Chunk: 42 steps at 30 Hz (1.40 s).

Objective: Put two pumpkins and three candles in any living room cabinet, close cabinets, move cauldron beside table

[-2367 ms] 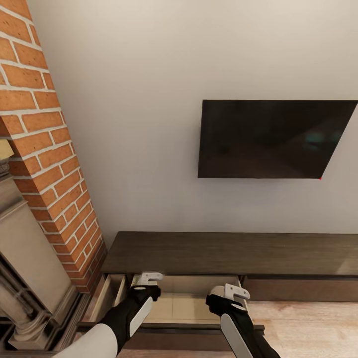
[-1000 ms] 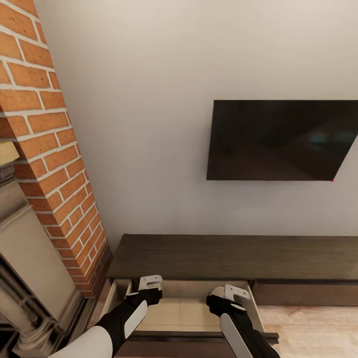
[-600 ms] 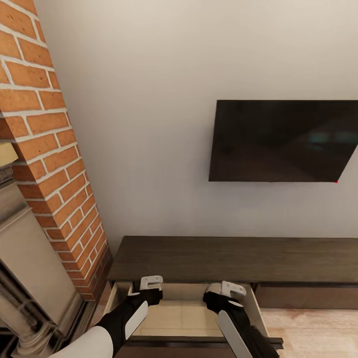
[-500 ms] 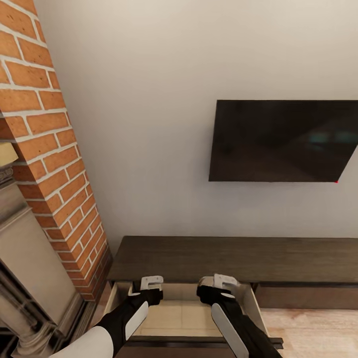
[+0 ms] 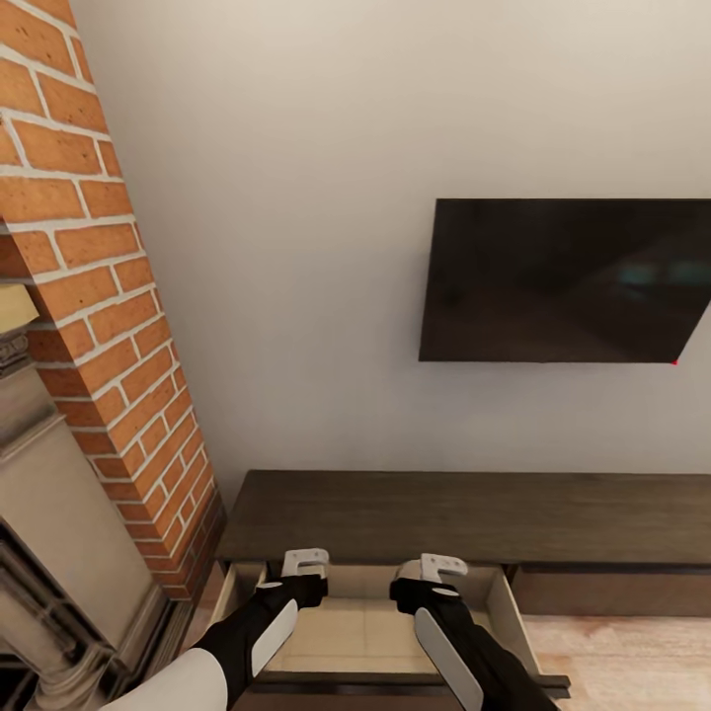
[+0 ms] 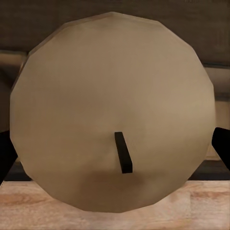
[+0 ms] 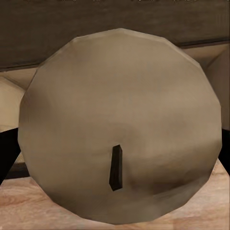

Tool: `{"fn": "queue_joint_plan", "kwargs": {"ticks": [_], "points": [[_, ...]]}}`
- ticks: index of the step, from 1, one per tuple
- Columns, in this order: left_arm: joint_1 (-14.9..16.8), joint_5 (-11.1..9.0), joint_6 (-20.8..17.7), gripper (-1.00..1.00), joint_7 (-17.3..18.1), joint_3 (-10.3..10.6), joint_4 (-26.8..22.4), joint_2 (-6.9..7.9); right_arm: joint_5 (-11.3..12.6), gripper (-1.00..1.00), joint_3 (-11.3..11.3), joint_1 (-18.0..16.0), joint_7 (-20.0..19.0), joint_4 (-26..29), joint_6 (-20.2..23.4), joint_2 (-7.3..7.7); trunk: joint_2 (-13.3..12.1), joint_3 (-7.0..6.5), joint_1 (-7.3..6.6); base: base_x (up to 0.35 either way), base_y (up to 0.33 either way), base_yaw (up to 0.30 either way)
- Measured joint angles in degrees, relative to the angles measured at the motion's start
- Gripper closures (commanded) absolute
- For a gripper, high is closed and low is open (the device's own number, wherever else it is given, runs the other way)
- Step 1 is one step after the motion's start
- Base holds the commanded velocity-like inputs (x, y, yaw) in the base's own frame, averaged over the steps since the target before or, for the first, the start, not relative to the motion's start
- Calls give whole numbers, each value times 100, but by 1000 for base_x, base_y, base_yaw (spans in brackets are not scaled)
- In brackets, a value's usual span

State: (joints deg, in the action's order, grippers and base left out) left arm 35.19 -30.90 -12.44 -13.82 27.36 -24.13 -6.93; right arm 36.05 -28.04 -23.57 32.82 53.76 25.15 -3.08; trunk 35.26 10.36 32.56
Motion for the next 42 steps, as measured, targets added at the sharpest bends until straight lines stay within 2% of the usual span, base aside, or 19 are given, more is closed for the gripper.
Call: {"fn": "queue_joint_plan", "kwargs": {"ticks": [15, 23, 42], "points": [[0, -4, 0, 100, -7, 146, 0, -23, -1, 100, -3, -1, -14, -6, 5, -40, 0, 0, 1, 68, 25, 0], [0, -11, 0, 100, -46, 158, -12, -37, -8, 100, -3, -1, -9, 4, 4, -38, 40, 18, 23, 0, 0, 0], [0, -40, -104, 100, -57, 177, -65, -51, -11, 100, -20, -1, -15, 65, 87, -38, 802, 360, 440, 0, 0, 0]]}}
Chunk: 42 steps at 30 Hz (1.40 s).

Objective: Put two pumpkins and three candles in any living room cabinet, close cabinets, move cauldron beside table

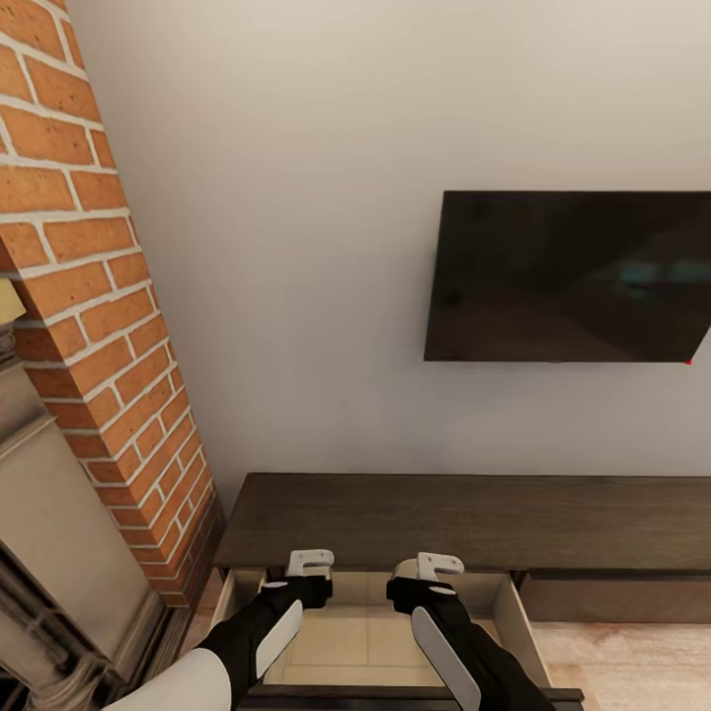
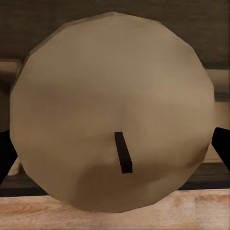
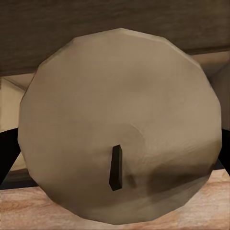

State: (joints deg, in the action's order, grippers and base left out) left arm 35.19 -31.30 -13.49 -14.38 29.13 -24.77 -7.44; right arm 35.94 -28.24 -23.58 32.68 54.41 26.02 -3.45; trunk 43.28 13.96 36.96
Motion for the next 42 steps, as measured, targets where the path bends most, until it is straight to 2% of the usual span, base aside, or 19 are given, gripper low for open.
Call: {"fn": "queue_joint_plan", "kwargs": {"ticks": [4, 8, 11, 19, 24, 30, 42], "points": [[-1, -30, -122, 100, 5, -4, -8, -7, 2, 100, 0, 0, 5, 19, 13, -4, 161, 72, 88, 0, 0, 0], [0, -39, -709, 100, 1, -27, -132, -4, 17, 100, 0, 0, 5, 23, 74, -20, 321, 144, 176, 0, 0, 0], [0, -28, -928, 100, -3, -61, -255, -1, 20, 100, 12, 0, 5, 25, 177, -24, 442, 198, 242, 0, 0, 0], [0, -63, -1042, 100, -284, -76, -304, 1, 33, 100, 26, 0, 11, 26, 345, -43, 763, 342, 418, 0, 0, 0], [0, -130, -1403, 100, -334, -80, -330, 1, 50, 100, 26, 0, 16, 30, 517, -116, 964, 432, 528, 0, 0, 0], [0, -153, -1520, 100, -347, -80, -341, -4, 409, 100, 26, -57, 116, 43, 833, -130, 1205, 540, 660, 0, 0, 0], [0, -142, -1597, 100, -352, -86, -392, 4, 494, 100, 25, -83, 250, 65, 936, -131, 1687, 756, 923, 0, 0, 0]]}}
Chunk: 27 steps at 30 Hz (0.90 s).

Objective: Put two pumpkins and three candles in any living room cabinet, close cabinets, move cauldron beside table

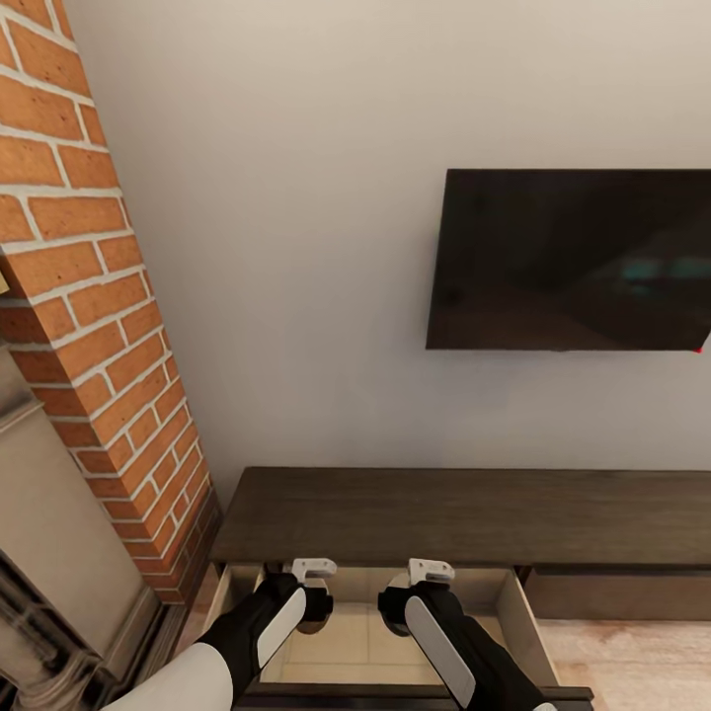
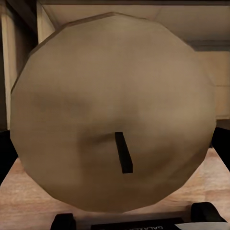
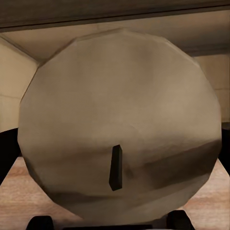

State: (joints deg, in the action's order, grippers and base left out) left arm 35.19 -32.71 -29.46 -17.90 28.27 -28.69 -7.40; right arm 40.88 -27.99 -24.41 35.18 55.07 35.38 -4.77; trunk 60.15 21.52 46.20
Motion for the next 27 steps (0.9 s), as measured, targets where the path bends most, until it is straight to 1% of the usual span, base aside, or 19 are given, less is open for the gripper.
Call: {"fn": "queue_joint_plan", "kwargs": {"ticks": [3, 9, 11, 13, 15, 27], "points": [[0, 7, -2, 100, -5, -2, -3, -2, 8, 100, 0, -4, 1, -9, 0, -5, 120, 54, 66, 0, 0, 0], [0, 15, 2, 100, -32, -9, -3, 21, 5, 100, 0, -5, 13, -66, -3, -100, 361, 162, 198, 0, 0, 0], [0, 24, 1, 100, -165, -11, -3, 22, 4, 100, 0, -5, 17, -71, -4, -108, 441, 198, 242, 0, 0, 0], [0, 22, -1, 100, -399, -17, -7, 13, 0, 100, 0, -5, 19, -74, -6, -112, 522, 234, 286, 0, 0, 0], [0, -6, 5, 100, -509, -20, -14, 2, -1, 100, 0, -5, 20, -73, -7, -114, 602, 270, 330, 0, 0, 0], [0, -17, 8, 100, -579, -30, -30, -4, 5, 100, 0, -5, 20, -73, -7, -114, 1084, 485, 593, 0, 0, 0]]}}
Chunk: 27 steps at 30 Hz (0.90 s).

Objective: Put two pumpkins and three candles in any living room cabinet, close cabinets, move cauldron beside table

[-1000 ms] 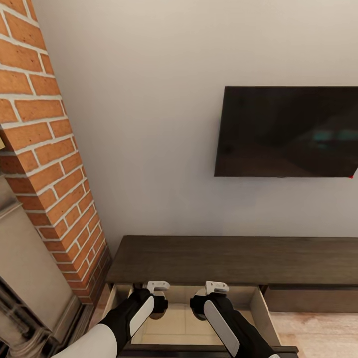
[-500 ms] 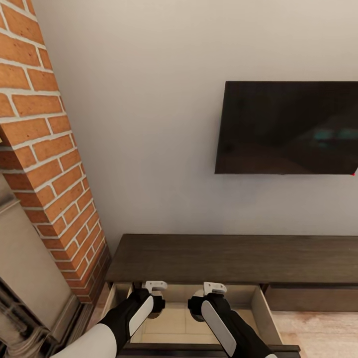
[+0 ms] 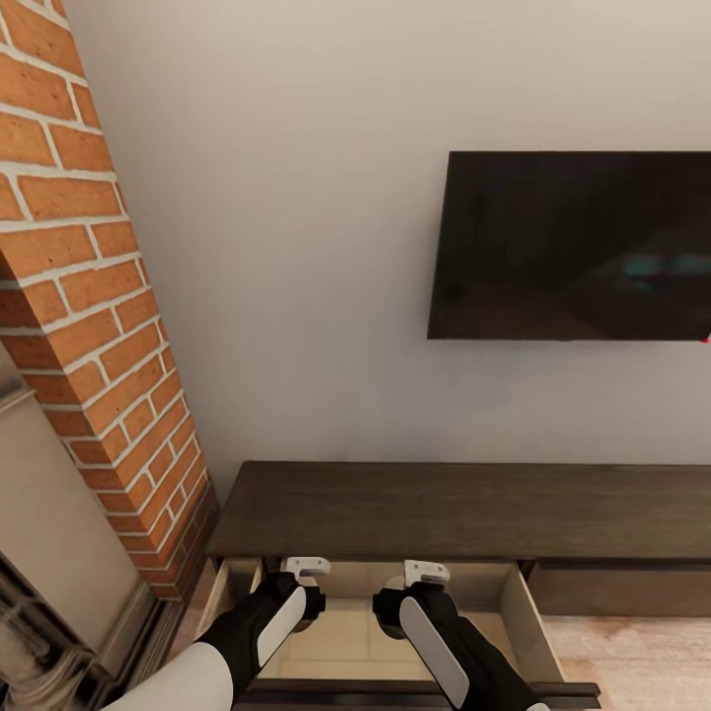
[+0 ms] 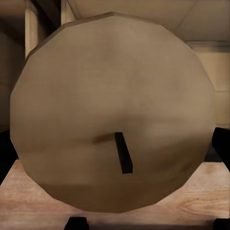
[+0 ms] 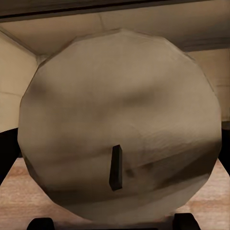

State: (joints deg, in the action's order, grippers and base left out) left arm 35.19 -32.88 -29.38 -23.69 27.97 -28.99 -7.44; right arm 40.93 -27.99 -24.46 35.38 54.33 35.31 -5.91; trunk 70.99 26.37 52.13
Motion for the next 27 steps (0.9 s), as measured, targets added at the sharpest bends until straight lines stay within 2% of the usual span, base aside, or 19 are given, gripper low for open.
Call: {"fn": "queue_joint_plan", "kwargs": {"ticks": [21, 27], "points": [[0, -2, 0, 100, 1, 15, -261, -7, -6, 100, 5, 0, -5, -31, -44, 0, 843, 377, 461, 0, 0, 0], [0, -9, -3, 100, -1, 5, -486, -3, -5, 100, 7, 0, -5, -51, -56, 2, 1083, 485, 593, 0, 0, 0]]}}
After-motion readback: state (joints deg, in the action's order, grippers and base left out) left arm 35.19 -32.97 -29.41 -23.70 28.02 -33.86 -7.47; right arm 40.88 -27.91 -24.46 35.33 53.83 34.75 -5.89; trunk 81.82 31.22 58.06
